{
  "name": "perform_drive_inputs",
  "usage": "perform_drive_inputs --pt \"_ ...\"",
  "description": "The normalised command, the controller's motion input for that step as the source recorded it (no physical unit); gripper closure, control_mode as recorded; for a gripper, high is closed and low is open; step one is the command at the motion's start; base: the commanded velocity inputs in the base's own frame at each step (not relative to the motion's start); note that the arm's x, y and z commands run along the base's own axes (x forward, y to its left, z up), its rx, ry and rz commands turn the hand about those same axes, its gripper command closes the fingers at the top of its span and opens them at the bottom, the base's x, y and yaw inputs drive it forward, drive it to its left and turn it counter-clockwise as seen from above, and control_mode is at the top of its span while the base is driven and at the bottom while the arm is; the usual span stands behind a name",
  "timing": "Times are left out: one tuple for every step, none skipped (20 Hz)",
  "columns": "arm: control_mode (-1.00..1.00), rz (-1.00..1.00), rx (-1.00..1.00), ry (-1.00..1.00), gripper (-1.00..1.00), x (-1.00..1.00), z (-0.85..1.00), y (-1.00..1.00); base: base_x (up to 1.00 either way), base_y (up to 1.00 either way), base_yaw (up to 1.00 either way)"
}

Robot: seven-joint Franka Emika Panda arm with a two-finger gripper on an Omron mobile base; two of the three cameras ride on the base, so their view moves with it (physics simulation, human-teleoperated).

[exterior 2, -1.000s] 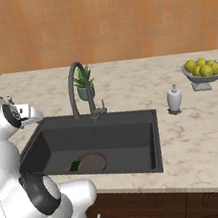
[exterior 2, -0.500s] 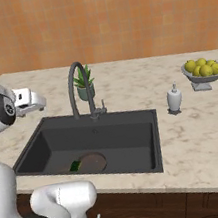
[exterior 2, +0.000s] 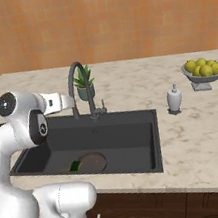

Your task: Pick the pan and sponge and place them into the sink. Then turn on the water.

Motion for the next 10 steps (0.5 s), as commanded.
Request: perform_drive_inputs --pt "-1.0 0.01 0.22 -0.23 -1.0 0.0 0.02 -0.91 0.0 0.0 0.0" --pt "-1.0 0.04 0.27 -0.22 -1.0 0.0 0.0 -0.92 0.0 0.0 0.0" --pt "-1.0 0.07 0.3 -0.25 -1.0 0.0 0.0 -0.96 0.0 0.0 0.0" --pt "-1.0 0.11 0.31 -0.27 -1.0 0.0 0.0 -0.9 0.0 0.0 0.0" --pt "-1.0 0.15 0.31 -0.29 -1.0 0.03 0.0 -0.91 0.0 0.0 0.0" --pt "-1.0 0.16 0.23 -0.28 -1.0 0.0 0.0 -1.0 0.0 0.0 0.0" --pt "-1.0 0.16 0.19 -0.27 -1.0 0.0 0.0 -0.96 0.0 0.0 0.0" --pt "-1.0 0.17 0.19 -0.26 -1.0 0.01 0.0 -0.96 0.0 0.0 0.0" --pt "-1.0 0.18 0.19 -0.28 -1.0 0.03 0.0 -0.94 0.0 0.0 0.0" --pt "-1.0 0.19 0.17 -0.3 -1.0 0.04 0.0 -0.89 0.0 0.0 0.0"
